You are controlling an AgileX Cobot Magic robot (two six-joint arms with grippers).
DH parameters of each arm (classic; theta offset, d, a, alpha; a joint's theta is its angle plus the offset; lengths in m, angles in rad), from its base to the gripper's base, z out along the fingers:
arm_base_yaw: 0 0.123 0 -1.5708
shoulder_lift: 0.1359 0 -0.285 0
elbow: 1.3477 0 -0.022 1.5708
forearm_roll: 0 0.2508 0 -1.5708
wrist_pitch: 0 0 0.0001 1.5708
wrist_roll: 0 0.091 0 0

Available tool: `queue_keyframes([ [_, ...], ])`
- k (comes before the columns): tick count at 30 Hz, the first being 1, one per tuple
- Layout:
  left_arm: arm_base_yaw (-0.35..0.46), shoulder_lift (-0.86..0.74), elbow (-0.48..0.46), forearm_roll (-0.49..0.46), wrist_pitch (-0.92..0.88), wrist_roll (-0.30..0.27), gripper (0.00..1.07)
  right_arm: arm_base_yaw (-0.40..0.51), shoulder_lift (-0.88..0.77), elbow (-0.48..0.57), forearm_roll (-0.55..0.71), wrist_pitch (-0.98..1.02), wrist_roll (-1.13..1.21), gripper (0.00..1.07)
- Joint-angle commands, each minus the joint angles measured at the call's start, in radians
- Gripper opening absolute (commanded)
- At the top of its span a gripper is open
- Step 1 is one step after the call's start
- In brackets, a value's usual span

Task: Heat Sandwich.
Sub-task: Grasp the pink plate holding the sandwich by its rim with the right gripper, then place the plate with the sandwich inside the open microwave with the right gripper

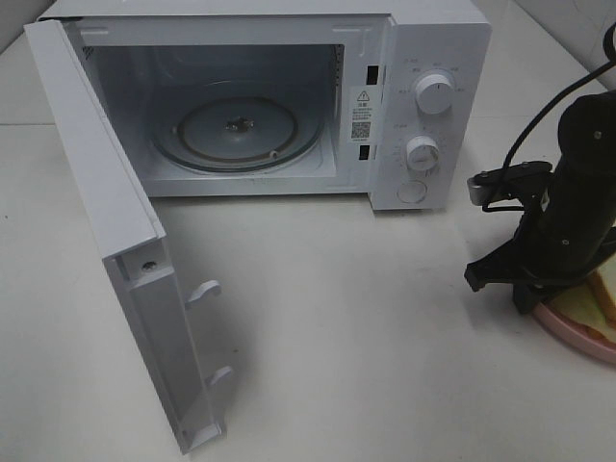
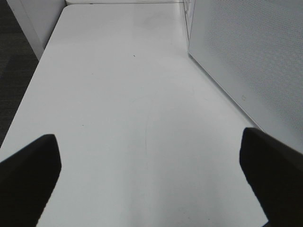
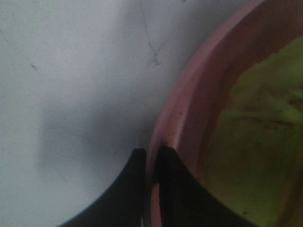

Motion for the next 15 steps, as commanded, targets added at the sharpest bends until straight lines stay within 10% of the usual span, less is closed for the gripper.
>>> queue_keyframes([
  [1, 0.003, -0.028, 0.002, -0.008, -0.016, 0.0, 0.98, -0.004, 0.003, 0.0, -0.015, 0.033, 0.029, 0.0],
  [15, 0.003, -0.028, 0.002, -0.008, -0.016, 0.0, 0.98, 0.05, -0.047, 0.0, -0.184, 0.096, 0.185, 0.0],
])
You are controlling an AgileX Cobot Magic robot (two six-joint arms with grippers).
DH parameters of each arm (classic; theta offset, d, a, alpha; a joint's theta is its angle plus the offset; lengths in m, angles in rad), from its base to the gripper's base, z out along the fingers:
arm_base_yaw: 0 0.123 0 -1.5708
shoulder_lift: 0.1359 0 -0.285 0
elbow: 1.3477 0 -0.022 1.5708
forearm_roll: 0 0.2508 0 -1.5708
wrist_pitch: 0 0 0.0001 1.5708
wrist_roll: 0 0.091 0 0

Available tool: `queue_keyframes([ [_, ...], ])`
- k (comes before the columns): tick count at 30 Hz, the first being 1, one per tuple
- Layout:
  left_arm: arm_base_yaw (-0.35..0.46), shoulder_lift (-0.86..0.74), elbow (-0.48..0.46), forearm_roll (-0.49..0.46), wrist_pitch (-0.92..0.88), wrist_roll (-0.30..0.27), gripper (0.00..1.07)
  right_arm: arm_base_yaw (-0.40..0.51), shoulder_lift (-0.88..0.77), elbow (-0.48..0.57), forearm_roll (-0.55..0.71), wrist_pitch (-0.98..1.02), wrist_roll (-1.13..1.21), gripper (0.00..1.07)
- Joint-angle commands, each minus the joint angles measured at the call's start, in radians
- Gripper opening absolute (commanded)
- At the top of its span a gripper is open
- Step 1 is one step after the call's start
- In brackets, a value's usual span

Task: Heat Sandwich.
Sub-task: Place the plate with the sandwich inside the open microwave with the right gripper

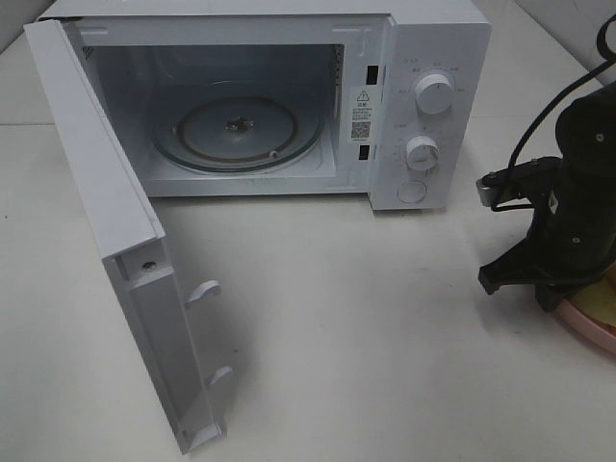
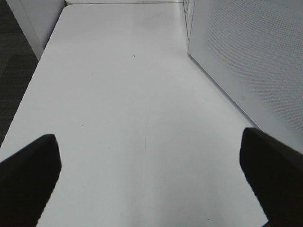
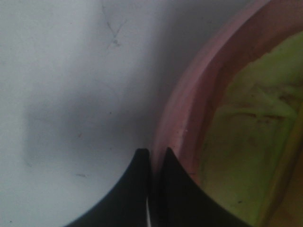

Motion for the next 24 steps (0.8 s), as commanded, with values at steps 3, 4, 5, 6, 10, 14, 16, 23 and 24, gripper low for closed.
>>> queue_keyframes([
  [3, 0.003, -0.028, 0.002, -0.008, -0.016, 0.0, 0.98, 0.029, -0.028, 0.0, -0.048, 0.039, 0.059, 0.0],
  [4, 0.003, -0.028, 0.002, -0.008, -0.016, 0.0, 0.98, 0.041, -0.04, 0.0, -0.074, 0.056, 0.081, 0.0],
  [5, 0.003, -0.028, 0.002, -0.008, -0.016, 0.0, 0.98, 0.048, -0.046, 0.0, -0.087, 0.065, 0.089, 0.0],
  [6, 0.003, -0.028, 0.002, -0.008, -0.016, 0.0, 0.98, 0.048, -0.046, 0.0, -0.087, 0.065, 0.089, 0.0],
  [10, 0.003, -0.028, 0.002, -0.008, -0.016, 0.0, 0.98, 0.077, -0.075, 0.0, -0.107, 0.115, 0.101, 0.0],
  [14, 0.003, -0.028, 0.002, -0.008, -0.016, 0.0, 0.98, 0.103, -0.084, 0.001, -0.114, 0.16, 0.1, 0.0],
  [16, 0.003, -0.028, 0.002, -0.008, -0.016, 0.0, 0.98, 0.115, -0.093, 0.001, -0.117, 0.171, 0.1, 0.0],
  [23, 0.003, -0.028, 0.002, -0.008, -0.016, 0.0, 0.98, 0.165, -0.143, 0.012, -0.119, 0.213, 0.1, 0.0],
  [24, 0.003, -0.028, 0.002, -0.008, -0.016, 0.0, 0.98, 0.17, -0.149, 0.015, -0.119, 0.218, 0.1, 0.0],
])
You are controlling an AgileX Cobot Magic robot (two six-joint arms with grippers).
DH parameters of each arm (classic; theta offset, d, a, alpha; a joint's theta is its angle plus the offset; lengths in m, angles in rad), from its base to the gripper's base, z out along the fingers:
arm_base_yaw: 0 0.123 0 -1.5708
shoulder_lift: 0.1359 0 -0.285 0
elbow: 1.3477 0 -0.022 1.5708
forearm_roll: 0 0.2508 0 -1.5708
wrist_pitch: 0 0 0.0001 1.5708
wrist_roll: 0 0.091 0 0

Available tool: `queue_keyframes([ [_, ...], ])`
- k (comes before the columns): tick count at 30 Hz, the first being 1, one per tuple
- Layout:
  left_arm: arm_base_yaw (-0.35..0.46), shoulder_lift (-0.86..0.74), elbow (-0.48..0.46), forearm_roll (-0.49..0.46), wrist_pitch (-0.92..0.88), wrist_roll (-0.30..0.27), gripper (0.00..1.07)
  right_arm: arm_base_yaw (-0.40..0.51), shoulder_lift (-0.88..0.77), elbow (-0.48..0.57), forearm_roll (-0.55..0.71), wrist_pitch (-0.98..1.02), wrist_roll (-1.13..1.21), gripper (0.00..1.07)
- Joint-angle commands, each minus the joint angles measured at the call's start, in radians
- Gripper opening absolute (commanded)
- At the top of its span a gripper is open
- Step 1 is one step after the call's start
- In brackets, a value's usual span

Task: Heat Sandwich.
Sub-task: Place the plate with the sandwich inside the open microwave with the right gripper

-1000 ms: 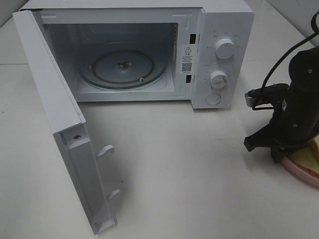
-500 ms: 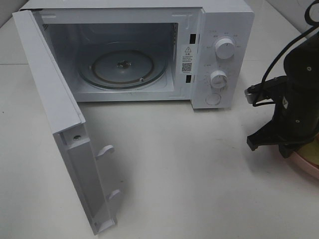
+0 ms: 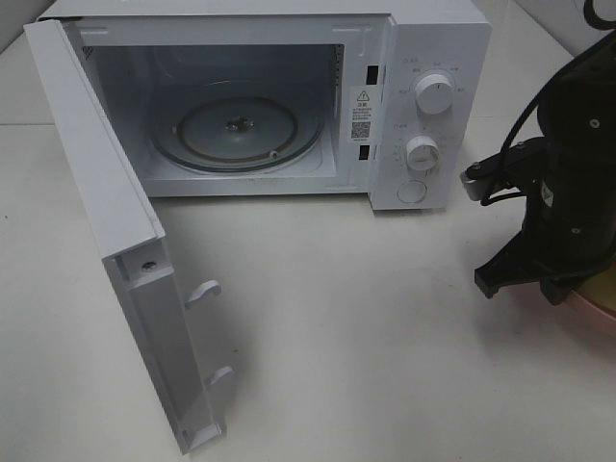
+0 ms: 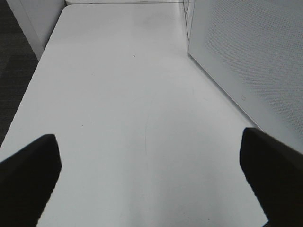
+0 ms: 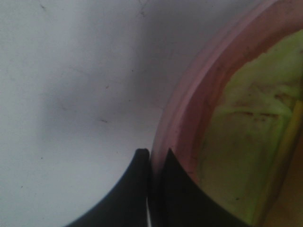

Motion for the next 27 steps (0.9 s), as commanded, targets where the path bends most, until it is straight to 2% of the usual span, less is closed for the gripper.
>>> queue_keyframes([
  [1, 0.003, -0.028, 0.002, -0.008, -0.016, 0.0, 0.98, 0.023, -0.03, 0.017, -0.025, 0.045, 0.006, 0.0],
  [12, 0.003, -0.028, 0.002, -0.008, -0.016, 0.0, 0.98, 0.111, -0.103, 0.044, -0.023, 0.109, 0.007, 0.0],
  [16, 0.003, -0.028, 0.002, -0.008, -0.016, 0.0, 0.98, 0.184, -0.153, 0.044, -0.024, 0.154, 0.007, 0.0],
  [21, 0.003, -0.028, 0.002, -0.008, -0.016, 0.0, 0.98, 0.22, -0.177, 0.044, -0.024, 0.171, 0.006, 0.0],
  [27, 0.003, -0.028, 0.002, -0.008, -0.016, 0.0, 0.98, 0.31, -0.219, 0.044, -0.024, 0.208, 0.004, 0.0],
])
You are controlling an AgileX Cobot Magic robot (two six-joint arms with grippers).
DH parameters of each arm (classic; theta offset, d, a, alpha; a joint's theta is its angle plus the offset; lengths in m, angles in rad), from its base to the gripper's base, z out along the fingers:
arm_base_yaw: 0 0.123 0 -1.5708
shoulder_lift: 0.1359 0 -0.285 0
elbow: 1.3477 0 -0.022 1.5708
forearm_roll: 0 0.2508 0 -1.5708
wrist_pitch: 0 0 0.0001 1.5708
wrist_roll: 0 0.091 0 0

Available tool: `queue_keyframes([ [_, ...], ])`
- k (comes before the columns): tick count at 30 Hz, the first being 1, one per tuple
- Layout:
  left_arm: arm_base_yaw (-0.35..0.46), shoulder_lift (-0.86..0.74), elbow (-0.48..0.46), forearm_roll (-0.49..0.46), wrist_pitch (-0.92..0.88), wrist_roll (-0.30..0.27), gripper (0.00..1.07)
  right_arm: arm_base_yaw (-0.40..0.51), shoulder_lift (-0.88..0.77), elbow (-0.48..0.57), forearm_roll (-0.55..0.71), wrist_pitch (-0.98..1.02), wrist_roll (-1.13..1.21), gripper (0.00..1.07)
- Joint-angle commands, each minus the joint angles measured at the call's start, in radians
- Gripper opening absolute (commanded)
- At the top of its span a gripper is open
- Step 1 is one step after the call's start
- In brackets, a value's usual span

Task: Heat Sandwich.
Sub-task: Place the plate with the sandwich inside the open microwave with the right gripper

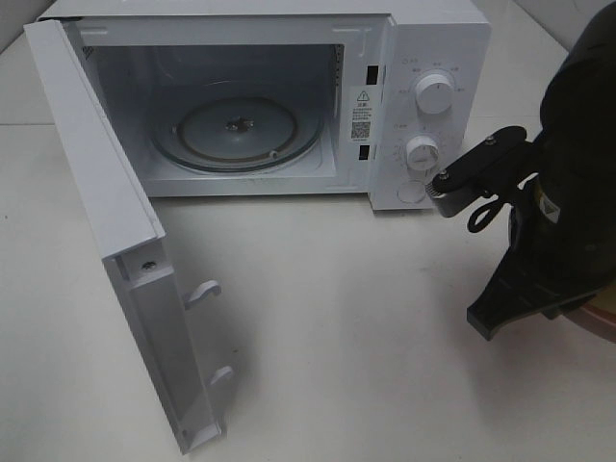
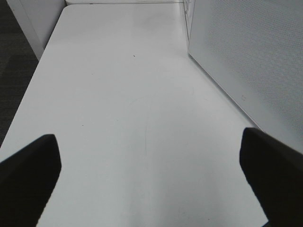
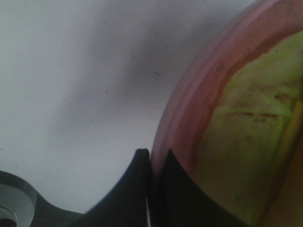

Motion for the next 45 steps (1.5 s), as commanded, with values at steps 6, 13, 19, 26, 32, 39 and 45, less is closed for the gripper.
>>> queue_keyframes([
  [6, 0.003, -0.028, 0.002, -0.008, -0.016, 0.0, 0.98, 0.118, -0.04, 0.001, -0.026, 0.062, 0.003, 0.0],
  [13, 0.003, -0.028, 0.002, -0.008, -0.016, 0.0, 0.98, 0.223, -0.065, 0.001, -0.026, 0.086, 0.003, 0.0],
  [19, 0.003, -0.028, 0.002, -0.008, -0.016, 0.0, 0.98, 0.319, -0.071, 0.001, -0.026, 0.09, 0.002, 0.0],
  [26, 0.003, -0.028, 0.002, -0.008, -0.016, 0.0, 0.98, 0.442, -0.071, 0.001, -0.027, 0.089, -0.033, 0.0],
  [32, 0.003, -0.028, 0.002, -0.008, -0.016, 0.0, 0.98, 0.505, -0.071, 0.001, -0.034, 0.088, -0.05, 0.0],
  [39, 0.003, -0.028, 0.002, -0.008, -0.016, 0.0, 0.98, 0.545, -0.071, 0.001, -0.033, 0.074, -0.168, 0.0],
  [45, 0.003, -0.028, 0.002, -0.008, -0.016, 0.0, 0.98, 0.545, -0.071, 0.001, -0.034, 0.029, -0.307, 0.0],
])
